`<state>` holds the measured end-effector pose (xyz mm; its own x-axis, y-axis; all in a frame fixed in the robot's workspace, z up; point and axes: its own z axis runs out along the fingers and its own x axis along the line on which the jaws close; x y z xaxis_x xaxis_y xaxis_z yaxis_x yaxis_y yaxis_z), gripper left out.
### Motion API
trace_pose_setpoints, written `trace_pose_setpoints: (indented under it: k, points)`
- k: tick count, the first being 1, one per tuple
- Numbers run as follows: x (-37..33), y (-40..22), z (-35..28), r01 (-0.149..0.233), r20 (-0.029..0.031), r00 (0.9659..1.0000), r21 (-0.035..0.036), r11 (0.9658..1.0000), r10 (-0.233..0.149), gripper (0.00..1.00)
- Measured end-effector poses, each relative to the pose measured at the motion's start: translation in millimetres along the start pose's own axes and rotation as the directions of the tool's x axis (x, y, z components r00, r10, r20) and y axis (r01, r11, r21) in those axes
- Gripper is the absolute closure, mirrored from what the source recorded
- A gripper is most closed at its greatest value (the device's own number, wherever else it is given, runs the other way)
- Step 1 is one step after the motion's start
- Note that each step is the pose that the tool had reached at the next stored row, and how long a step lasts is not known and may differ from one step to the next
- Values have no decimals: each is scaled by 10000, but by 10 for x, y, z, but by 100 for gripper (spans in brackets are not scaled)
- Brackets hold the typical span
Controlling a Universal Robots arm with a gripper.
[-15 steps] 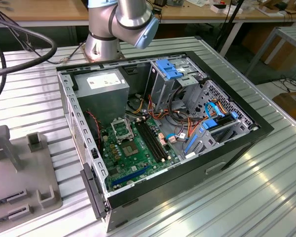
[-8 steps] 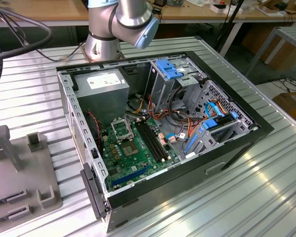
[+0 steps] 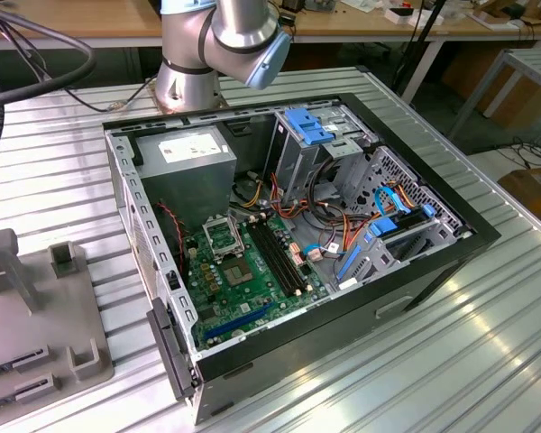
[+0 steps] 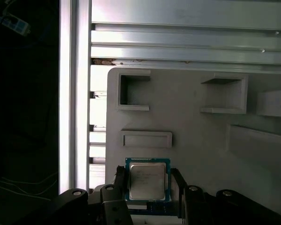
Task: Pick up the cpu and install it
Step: 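Pick up the cpu and move it towards the insertion slot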
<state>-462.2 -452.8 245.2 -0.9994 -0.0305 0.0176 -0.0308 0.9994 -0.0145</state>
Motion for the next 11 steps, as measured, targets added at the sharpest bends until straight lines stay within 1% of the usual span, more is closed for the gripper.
trace_pose_setpoints:
  k: [4, 11]
  points:
    - [0, -1, -9, 1, -2, 10000, 1, 10000, -1, 53]
    - [1, -1, -64, 0, 3, 10000, -2, 10000, 0, 53]
